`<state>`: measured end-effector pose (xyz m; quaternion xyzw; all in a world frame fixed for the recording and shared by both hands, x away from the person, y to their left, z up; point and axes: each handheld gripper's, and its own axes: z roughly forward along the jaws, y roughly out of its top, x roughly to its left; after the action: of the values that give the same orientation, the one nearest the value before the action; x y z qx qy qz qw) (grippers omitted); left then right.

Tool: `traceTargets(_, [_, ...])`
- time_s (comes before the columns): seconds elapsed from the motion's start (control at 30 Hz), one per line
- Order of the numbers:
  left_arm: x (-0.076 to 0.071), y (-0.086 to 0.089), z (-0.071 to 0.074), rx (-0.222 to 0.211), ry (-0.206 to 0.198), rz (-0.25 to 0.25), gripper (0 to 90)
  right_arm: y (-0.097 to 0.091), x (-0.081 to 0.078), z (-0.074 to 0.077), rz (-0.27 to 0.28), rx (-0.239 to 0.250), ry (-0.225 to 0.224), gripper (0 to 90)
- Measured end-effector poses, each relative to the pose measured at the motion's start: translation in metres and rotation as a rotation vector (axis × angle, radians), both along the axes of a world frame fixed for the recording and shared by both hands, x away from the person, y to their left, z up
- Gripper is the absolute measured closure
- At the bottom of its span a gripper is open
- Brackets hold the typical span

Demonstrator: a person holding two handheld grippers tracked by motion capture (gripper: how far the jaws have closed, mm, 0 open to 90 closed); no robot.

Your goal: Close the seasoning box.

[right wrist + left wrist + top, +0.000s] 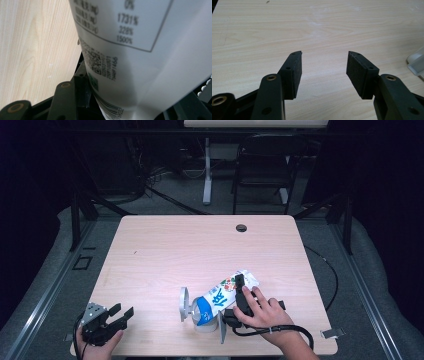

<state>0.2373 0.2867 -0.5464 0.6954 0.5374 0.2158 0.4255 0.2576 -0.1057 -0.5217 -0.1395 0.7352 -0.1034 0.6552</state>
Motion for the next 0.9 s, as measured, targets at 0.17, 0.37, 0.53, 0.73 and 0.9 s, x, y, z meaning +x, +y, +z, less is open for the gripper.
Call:
traceTargets(0.17, [-0.0001,-0.0001,0.0000,0.001,0.000,0.001,46.5,0.0000,-0.0003,0.0001,0.000,-0.002,-0.002,48.5])
traceTargets(0.37, [0.0000,0.0000,0.0000,0.000,-0.003,0.001,46.5,-0.0001,-0.0004,0.0003,0.001,-0.003,-0.003,48.9])
traceTargets(0.53, [0.0000,0.0000,0.0001,0.002,-0.001,0.001,46.5,-0.0002,-0.0005,0.0003,0.001,-0.003,-0.003,49.2])
traceTargets(0.73, [0.0000,0.0001,0.0001,0.002,-0.001,0.002,46.5,0.0000,-0.0005,0.0004,0.002,-0.005,-0.005,49.6])
traceTargets(0.9, [0.0001,0.0005,-0.0002,0.001,0.001,0.002,46.5,0.0000,-0.0006,0.0006,0.002,-0.004,-0.006,49.7])
